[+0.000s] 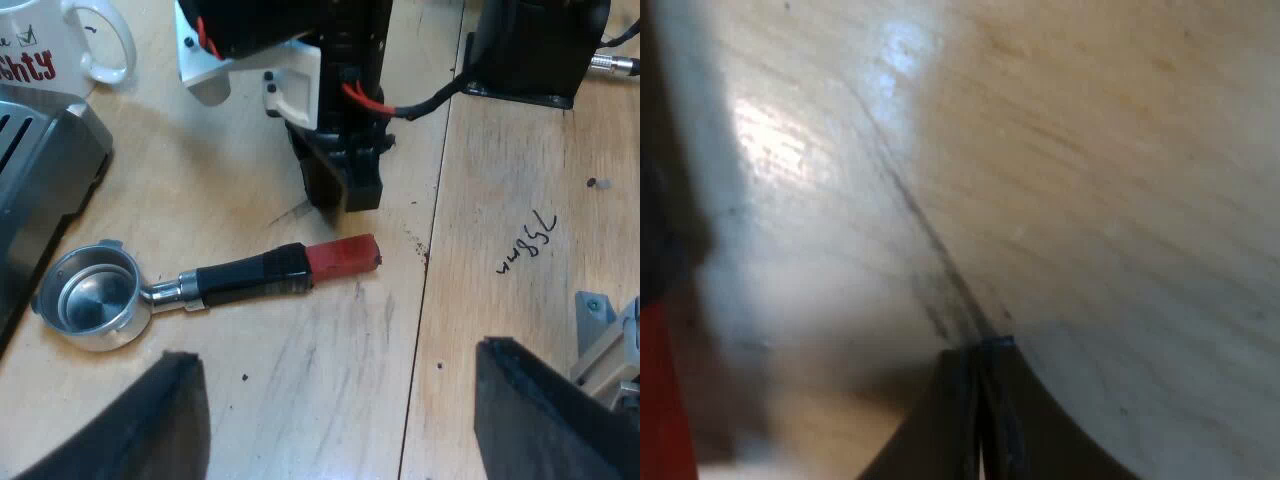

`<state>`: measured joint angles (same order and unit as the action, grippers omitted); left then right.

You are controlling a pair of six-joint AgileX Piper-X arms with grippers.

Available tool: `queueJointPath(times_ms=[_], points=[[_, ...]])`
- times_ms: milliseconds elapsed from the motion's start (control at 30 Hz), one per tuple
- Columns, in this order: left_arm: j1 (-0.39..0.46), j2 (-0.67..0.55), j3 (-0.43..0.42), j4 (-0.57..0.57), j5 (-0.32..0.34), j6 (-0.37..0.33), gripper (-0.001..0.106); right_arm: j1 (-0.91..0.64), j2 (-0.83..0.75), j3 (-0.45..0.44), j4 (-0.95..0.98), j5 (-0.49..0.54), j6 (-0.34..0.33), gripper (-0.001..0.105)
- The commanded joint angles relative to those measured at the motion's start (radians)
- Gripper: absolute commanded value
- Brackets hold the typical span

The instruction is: Put the handle in the coffee machine

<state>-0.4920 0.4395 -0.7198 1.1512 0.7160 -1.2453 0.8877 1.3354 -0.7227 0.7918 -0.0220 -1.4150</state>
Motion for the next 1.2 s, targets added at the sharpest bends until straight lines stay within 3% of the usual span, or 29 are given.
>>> queueJointPath(times_ms=[33,433,567,1033,1200], points=[[-0.005,0.003,0.005,0.005,-0.009,-0.013,0.059,0.002,0.027,0.002,-0.009,-0.024,0.006,0.000],[-0.005,0.003,0.005,0.026,-0.009,-0.013,0.059,0.031,0.046,-0.013,-0.013,-0.087,0.101,0.000],[-0.005,0.003,0.005,0.026,-0.009,-0.013,0.059,0.075,0.046,-0.014,-0.046,-0.096,0.178,0.000],[-0.005,0.003,0.005,0.026,-0.009,-0.013,0.059,0.154,0.059,-0.014,-0.211,-0.155,0.344,0.000],[-0.005,0.003,0.005,0.026,-0.009,-0.013,0.059,0.156,0.105,-0.036,-0.257,-0.226,0.344,0.000]])
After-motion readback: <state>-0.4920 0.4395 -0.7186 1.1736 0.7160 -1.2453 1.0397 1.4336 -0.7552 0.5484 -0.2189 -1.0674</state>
